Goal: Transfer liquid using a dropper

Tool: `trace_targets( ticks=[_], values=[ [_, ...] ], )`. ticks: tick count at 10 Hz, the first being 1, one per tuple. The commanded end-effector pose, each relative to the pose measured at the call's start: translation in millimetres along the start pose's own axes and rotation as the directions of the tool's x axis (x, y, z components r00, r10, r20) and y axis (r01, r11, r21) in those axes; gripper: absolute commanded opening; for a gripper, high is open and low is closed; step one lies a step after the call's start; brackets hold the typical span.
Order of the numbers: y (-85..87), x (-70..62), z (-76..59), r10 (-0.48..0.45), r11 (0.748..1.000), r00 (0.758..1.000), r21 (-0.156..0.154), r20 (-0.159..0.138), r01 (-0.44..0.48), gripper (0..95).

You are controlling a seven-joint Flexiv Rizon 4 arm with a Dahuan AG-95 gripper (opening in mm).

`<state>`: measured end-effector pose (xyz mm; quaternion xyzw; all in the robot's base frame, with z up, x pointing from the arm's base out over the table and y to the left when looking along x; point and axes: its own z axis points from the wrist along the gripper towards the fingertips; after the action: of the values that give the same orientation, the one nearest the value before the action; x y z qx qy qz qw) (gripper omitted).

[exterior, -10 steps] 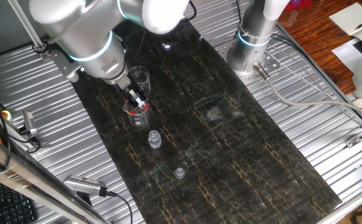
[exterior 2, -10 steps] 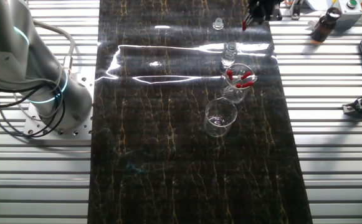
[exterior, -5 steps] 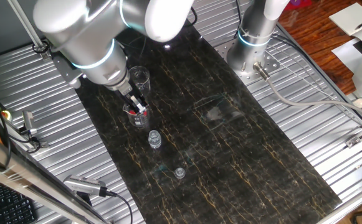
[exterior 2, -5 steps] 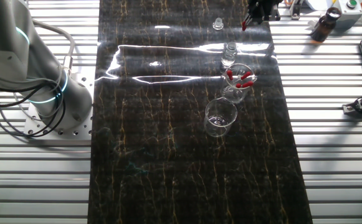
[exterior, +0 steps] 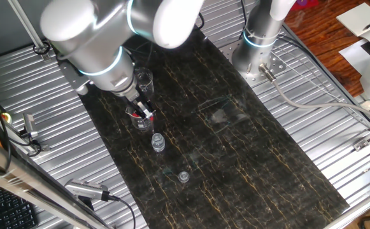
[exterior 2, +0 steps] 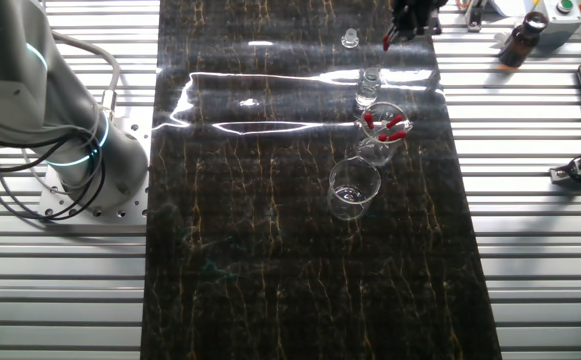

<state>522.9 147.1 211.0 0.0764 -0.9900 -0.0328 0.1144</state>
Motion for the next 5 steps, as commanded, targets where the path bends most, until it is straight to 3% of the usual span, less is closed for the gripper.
trace_targets(
  ticks=[1,5],
  values=[
    [2.0,-0.1,3.7,0.002,1.000,1.000,0.001,-0.002,-0.002,0.0],
    [1.3,-2.3,14.7,-0.012,1.000,1.000,-0.001,0.003,0.012,0.0]
  ],
)
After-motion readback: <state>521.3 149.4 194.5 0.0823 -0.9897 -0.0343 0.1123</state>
